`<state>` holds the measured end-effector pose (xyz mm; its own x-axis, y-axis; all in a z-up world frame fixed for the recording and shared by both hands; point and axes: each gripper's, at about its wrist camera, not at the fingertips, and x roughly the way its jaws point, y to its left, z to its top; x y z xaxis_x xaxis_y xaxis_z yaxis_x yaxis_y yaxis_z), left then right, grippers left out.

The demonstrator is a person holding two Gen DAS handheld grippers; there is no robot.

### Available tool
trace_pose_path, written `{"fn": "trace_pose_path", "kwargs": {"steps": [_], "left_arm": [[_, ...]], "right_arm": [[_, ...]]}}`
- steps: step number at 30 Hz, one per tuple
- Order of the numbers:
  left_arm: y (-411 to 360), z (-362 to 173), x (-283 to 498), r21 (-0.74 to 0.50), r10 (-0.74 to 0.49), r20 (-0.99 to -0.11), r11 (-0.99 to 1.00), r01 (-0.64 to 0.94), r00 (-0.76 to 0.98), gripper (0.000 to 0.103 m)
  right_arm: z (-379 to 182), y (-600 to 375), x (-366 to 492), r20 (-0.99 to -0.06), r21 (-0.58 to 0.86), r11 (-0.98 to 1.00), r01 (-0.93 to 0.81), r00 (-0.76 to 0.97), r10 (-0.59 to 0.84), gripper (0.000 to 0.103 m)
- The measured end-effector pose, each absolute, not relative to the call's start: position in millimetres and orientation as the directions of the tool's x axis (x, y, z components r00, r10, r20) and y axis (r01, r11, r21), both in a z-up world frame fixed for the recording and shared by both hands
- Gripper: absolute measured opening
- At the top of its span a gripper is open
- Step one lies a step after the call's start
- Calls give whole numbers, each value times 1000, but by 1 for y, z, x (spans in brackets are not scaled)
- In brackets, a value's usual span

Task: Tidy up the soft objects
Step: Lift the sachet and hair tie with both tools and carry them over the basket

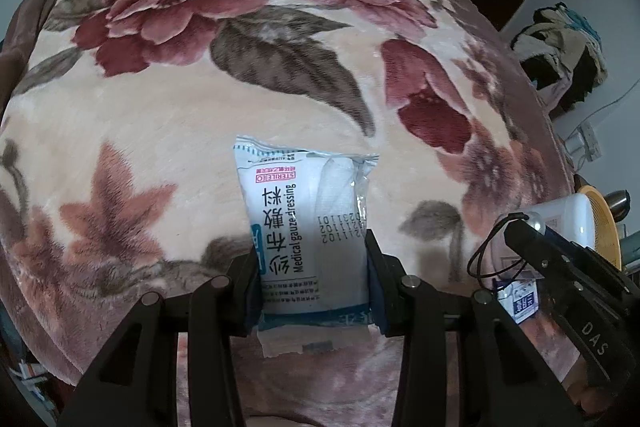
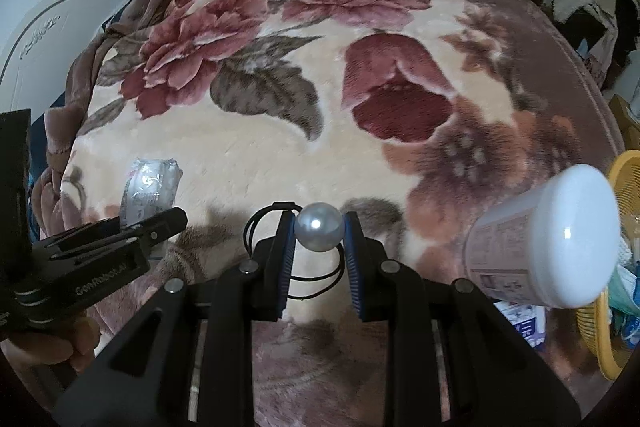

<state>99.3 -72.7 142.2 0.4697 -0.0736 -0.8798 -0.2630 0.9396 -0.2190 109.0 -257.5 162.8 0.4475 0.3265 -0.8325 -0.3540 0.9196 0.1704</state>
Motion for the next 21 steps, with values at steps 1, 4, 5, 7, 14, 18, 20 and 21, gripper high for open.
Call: {"fn": "trace_pose_path", "kwargs": {"steps": [1,4,5,7,14,18,20,21], "left_arm": [[-77,144,101,-218,-75,-878,942,-256,472,43],[-88,149,105,-216,-80,-875,948,-235,478,43],[-92,151,106,-215,-82,-874,950,-228,480,43],[-100,154,108,-211,-85,-872,954,-213,482,43],[-128,169,116,-201,-98,-860,967,-157,500,43],[-145,179,122,-206,-117,-853,971,-123,509,43],[-152,183,124,-210,-126,-849,972,-108,513,43],[-156,186,125,-212,-132,-847,972,-100,515,43]], "right_arm": [[165,-261,109,-831,172,921,-351,451,327,24],[172,-273,109,-823,173,926,-336,467,323,24],[173,-276,109,-821,173,927,-333,471,322,24],[178,-284,109,-817,173,930,-324,480,320,24],[194,-311,109,-795,177,941,-289,521,310,24],[204,-325,108,-783,178,945,-275,542,305,24],[208,-331,107,-778,177,947,-268,552,301,24],[209,-335,107,-775,176,948,-266,556,300,24]]}}
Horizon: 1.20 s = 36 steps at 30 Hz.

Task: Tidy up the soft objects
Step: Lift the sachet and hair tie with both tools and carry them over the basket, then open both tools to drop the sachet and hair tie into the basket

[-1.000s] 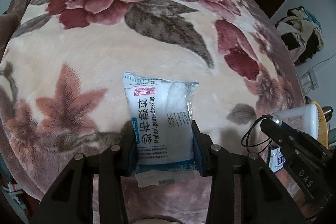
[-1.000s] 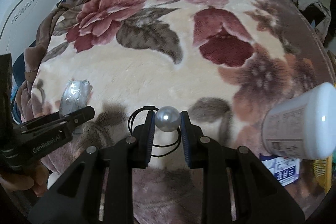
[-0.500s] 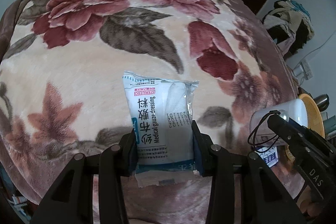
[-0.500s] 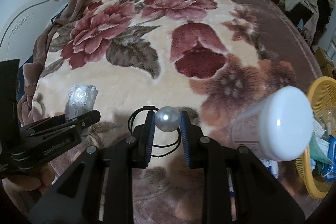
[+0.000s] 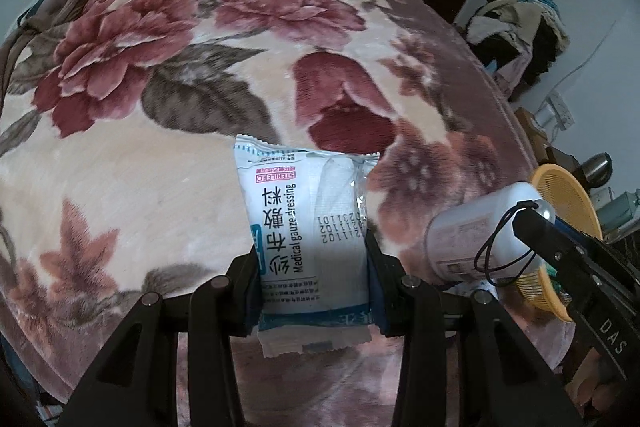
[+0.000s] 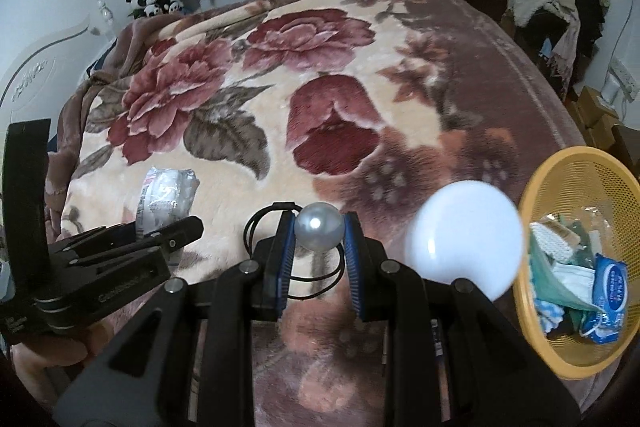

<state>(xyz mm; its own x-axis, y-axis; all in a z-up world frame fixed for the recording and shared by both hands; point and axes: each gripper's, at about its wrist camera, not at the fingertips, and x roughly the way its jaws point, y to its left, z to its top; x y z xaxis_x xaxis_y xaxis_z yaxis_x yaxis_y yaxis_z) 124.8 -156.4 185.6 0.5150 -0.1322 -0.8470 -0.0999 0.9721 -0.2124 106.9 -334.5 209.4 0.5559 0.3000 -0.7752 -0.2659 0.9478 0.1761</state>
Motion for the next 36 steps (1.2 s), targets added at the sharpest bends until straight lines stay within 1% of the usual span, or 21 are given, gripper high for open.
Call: {"fn": "trace_pose_path", "kwargs": {"steps": [8,17,26,36], "left_arm": [[-194,202,135,-231,-183,-832,973,-28,523,43],[-257,215,148,-245,-254,-823,966,85,508,43],[-318,226,155,-261,-324,-812,946,194,485,43],[-399,240,153,-254,-405,-798,898,359,446,43]], "right_arm": [[221,-371,105,-758,179,961,-212,592,272,24],[224,-421,104,-751,182,975,-128,621,222,24],[227,-487,98,-744,200,980,3,651,150,24],[225,-555,82,-748,205,966,157,662,51,24]]}}
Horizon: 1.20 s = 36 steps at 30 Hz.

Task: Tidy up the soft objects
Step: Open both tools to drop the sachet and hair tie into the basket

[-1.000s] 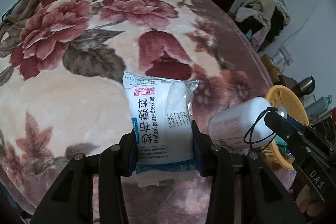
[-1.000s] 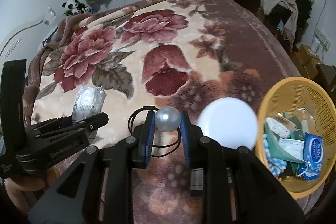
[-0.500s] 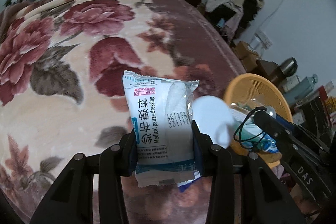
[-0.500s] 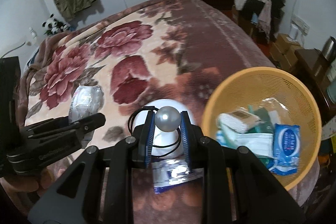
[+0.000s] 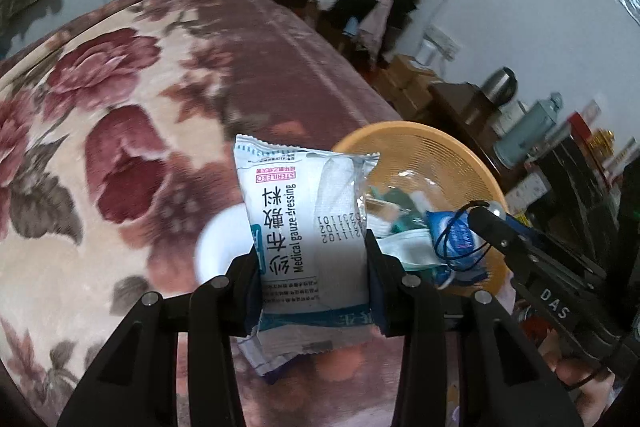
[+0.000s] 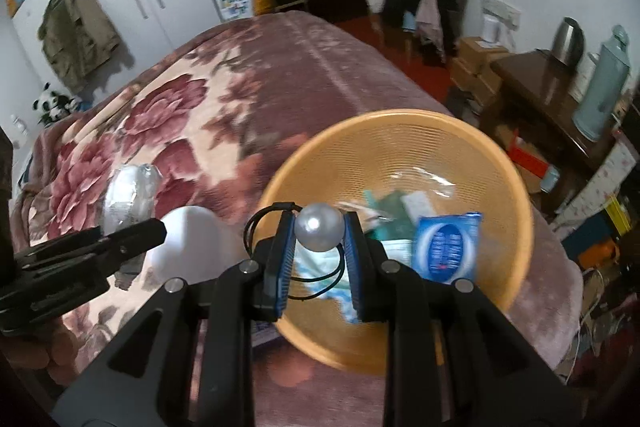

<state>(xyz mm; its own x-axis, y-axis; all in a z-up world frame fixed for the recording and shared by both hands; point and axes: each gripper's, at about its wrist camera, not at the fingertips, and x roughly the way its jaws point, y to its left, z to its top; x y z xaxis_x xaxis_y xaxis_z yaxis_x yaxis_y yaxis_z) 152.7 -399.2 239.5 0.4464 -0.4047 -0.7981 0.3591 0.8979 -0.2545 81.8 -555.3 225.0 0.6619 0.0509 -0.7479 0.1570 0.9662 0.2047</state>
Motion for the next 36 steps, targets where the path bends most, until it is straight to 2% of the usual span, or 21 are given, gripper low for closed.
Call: {"fn": "trace_pose_path", "kwargs": {"steps": [11,24,31,33,34,35,36], "left_arm": [[-461,227,143,-254,-443,-814,853,457,375,43],[-488,203,154,-280,-448,-847,834,475,286,44],[-496,198,158,-298,-459,-846,829,473,271,44],[-498,197,160,-305,-464,-846,826,474,264,53],[-498,196,160,-315,-471,-846,820,478,249,71],[-498,195,160,-322,-476,-846,814,483,238,91],[-497,195,159,-325,-480,-846,811,487,234,99]], "right_arm": [[222,-589,73,-756,201,952,232,655,0,24],[210,-604,86,-804,169,952,254,595,-16,24],[213,-613,88,-795,169,946,277,606,-36,24],[214,-616,91,-783,183,943,278,621,-31,25],[214,-618,91,-776,201,939,280,630,-22,26],[214,-620,92,-780,204,934,292,625,-24,36],[212,-622,93,-788,194,931,309,615,-40,48]]}}
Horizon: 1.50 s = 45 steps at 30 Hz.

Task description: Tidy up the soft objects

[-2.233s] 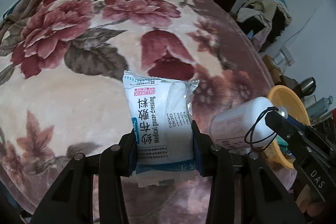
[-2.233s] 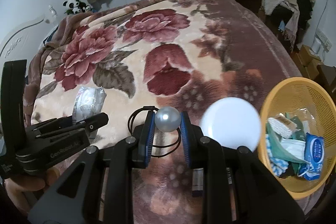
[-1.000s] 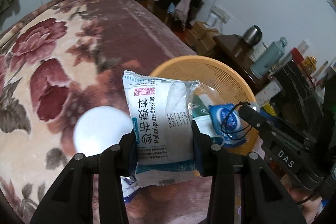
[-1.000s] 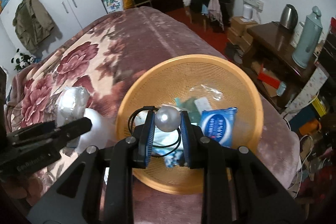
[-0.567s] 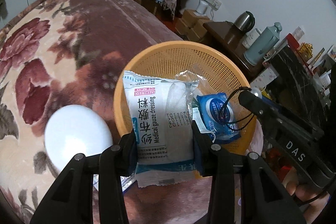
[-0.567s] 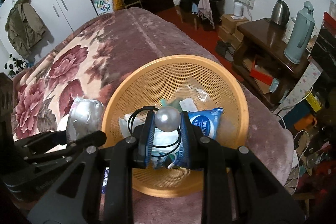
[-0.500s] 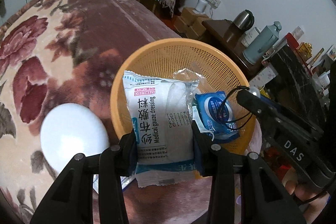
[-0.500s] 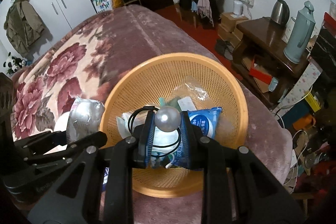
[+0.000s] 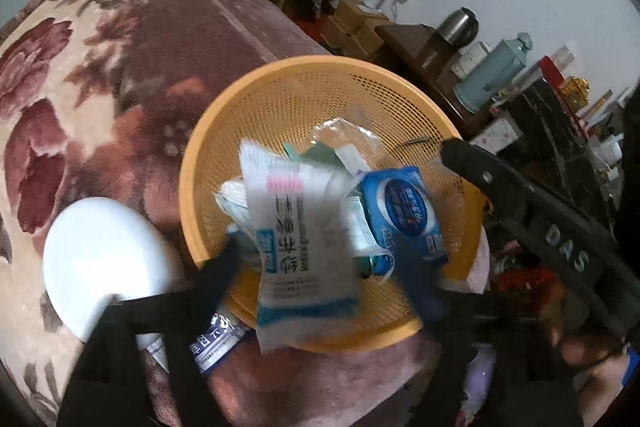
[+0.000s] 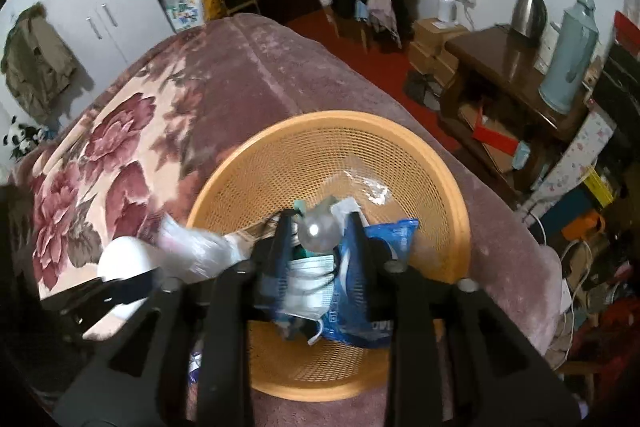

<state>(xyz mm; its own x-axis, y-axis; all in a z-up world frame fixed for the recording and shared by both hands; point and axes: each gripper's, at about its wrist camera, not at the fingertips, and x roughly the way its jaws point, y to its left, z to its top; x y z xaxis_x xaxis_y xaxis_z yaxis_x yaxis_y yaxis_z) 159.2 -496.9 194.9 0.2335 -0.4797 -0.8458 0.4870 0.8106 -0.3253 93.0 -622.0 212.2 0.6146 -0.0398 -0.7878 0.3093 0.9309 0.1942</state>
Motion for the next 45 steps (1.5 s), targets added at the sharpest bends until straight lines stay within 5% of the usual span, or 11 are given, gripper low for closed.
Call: {"fn": "trace_pose_path", "kwargs": {"steps": [1,2,6,9,45], "left_arm": [[-495,196,158,-317,-475,-847,812,489,240,102],[-495,197,156,-307,-470,-846,815,492,250,102],[-491,202,152,-274,-455,-841,824,496,291,102],[-490,205,149,-263,-456,-835,823,504,309,102],[-470,203,129,-129,-355,-831,873,471,429,102]], "right_arm": [[211,-623,92,-789,188,927,326,612,-56,72],[211,-624,90,-782,194,921,337,620,-62,83],[206,-627,85,-793,209,910,357,606,-55,85],[202,-628,83,-810,187,910,369,582,-69,102],[217,-606,50,-789,139,929,344,605,-105,103]]}}
